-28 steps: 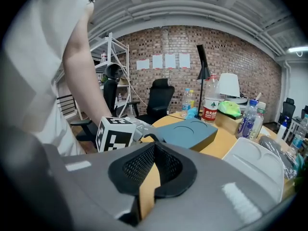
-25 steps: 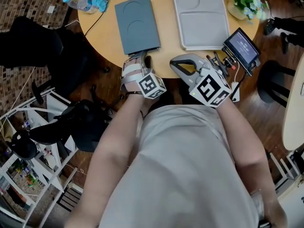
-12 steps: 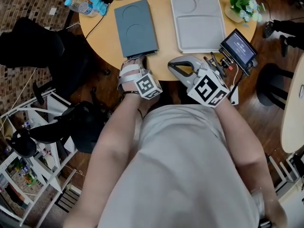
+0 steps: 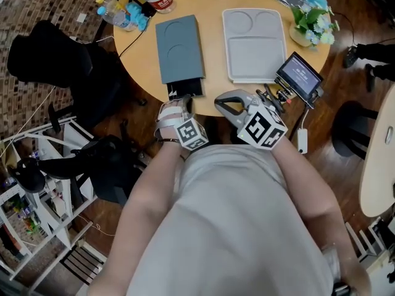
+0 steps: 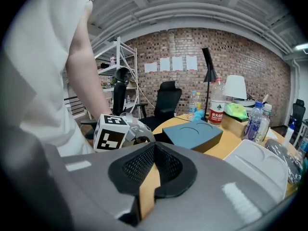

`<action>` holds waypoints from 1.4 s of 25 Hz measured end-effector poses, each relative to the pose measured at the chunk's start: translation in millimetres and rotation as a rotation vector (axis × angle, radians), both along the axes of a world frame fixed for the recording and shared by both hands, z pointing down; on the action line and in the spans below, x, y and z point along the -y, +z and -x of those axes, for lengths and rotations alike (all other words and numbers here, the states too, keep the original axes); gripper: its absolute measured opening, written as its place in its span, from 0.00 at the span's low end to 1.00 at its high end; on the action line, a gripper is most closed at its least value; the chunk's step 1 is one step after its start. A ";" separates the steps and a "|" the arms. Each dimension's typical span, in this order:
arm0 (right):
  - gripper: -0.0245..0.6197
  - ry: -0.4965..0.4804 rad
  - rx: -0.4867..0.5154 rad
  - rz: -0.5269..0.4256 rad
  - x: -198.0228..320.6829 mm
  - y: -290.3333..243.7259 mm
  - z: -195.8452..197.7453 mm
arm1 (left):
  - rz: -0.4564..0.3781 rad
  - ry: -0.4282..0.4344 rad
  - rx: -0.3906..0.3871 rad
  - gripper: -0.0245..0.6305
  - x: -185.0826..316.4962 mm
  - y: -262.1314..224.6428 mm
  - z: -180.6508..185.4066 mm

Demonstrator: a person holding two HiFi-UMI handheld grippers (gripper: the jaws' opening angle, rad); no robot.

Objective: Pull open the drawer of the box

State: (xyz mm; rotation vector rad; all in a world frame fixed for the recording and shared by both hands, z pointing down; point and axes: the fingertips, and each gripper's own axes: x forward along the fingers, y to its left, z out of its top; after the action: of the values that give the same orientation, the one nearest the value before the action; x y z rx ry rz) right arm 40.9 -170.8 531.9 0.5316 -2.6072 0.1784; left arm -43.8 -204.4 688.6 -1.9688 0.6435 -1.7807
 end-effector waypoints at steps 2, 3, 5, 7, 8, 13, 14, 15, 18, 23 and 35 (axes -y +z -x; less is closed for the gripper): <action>0.04 -0.022 0.011 -0.001 -2.2 1.3 -1.5 | 0.022 -0.019 -0.011 0.12 -7.5 1.2 0.9; 0.04 -0.034 0.015 -0.004 -3.2 1.7 -2.2 | 0.034 -0.027 -0.022 0.12 -11.6 1.4 0.1; 0.04 -0.058 0.020 -0.012 -5.4 2.4 -3.1 | 0.045 -0.038 -0.035 0.12 -18.4 1.4 -2.3; 0.04 -0.080 0.021 -0.018 -7.3 2.6 -3.1 | 0.044 -0.043 -0.037 0.12 -23.1 0.3 -3.4; 0.04 -0.089 0.022 -0.020 -8.4 2.5 -2.8 | 0.044 -0.044 -0.039 0.12 -26.1 -0.7 -3.9; 0.04 -0.107 0.017 -0.026 -12.9 2.2 -2.5 | 0.072 -0.052 -0.067 0.12 -42.1 -3.4 -3.4; 0.04 -0.107 0.016 -0.024 -13.3 2.4 -2.3 | 0.078 -0.050 -0.067 0.12 -43.6 -3.8 -2.8; 0.04 -0.107 0.014 -0.024 -14.3 2.4 -1.6 | 0.084 -0.046 -0.063 0.11 -46.2 -3.4 -2.1; 0.04 -0.110 0.003 -0.032 -21.4 1.5 3.3 | 0.105 -0.018 -0.061 0.11 -60.5 1.0 -2.5; 0.04 -0.107 -0.014 -0.055 -35.0 -2.9 13.6 | 0.116 0.006 -0.076 0.11 -80.2 1.8 1.3; 0.04 -0.036 -0.043 -0.048 -85.5 -2.4 29.6 | 0.190 -0.019 -0.126 0.11 -130.1 15.9 14.3</action>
State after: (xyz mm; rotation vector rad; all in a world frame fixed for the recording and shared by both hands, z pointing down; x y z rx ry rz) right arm 11.4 -85.3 529.5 0.4991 -2.5833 0.0915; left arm -58.1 -74.3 704.5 -2.2217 0.5515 -1.7983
